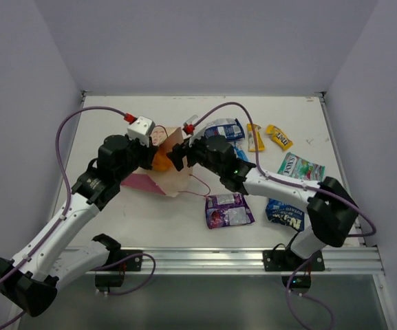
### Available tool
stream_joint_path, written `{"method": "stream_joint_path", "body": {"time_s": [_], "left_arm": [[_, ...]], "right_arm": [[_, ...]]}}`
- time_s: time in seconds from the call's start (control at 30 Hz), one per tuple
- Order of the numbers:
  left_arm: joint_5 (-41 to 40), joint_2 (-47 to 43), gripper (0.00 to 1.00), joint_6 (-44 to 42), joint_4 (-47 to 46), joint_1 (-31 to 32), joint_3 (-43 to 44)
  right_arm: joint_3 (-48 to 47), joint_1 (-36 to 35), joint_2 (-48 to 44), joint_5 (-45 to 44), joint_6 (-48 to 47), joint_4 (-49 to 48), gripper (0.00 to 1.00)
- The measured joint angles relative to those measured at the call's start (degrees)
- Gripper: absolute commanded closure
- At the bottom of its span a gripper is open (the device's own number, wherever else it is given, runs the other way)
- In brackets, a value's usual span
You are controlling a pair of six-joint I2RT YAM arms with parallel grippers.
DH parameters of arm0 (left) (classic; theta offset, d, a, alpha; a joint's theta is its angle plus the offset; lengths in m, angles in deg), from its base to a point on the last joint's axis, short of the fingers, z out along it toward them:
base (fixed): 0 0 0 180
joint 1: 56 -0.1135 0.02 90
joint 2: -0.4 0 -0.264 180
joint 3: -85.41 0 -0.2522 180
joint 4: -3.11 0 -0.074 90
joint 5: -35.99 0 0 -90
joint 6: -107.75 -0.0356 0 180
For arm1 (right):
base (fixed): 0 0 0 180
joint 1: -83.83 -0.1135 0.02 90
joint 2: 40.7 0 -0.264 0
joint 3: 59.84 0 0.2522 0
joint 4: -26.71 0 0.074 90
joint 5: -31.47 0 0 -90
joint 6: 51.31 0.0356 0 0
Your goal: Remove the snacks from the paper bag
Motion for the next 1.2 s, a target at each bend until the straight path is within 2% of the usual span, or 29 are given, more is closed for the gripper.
{"method": "stream_joint_path", "body": {"time_s": [0.13,0.27,0.67,0.97,1.07,1.1,1.17,1.2], "left_arm": [[-0.3,0.0,1.00,0.0,0.0,0.0,0.0],[-0.8,0.0,1.00,-0.1,0.1,0.0,0.2],[-1.2,0.0,1.00,0.0,1.2,0.0,1.9],[-0.9,-1.0,1.00,-0.1,2.2,-0.1,2.0],[-0.9,-1.2,1.00,-0.1,2.3,-0.2,2.3],[-0.9,-1.2,1.00,-0.1,2.4,-0.3,2.3],[-0.7,-1.5,1.00,-0.1,3.1,-0.3,2.4],[-0.8,-1.6,1.00,-0.1,3.3,-0.3,2.4]], "right_arm": [[-0.1,0.0,-8.0,0.1,-0.3,0.5,0.19],[-0.9,-0.5,-8.5,1.8,-0.1,-0.5,0.20],[-1.2,-1.6,11.1,6.9,2.5,-6.1,0.20],[-10.0,-1.5,21.1,5.7,-0.2,-9.6,0.19],[-13.1,-1.4,23.5,5.8,-0.8,-9.6,0.32],[-14.0,-1.4,24.2,6.0,-0.9,-9.5,0.48],[-15.7,-1.3,25.2,6.6,-1.1,-8.5,0.67],[-16.3,-1.3,25.5,7.2,-1.2,-8.3,0.82]]}}
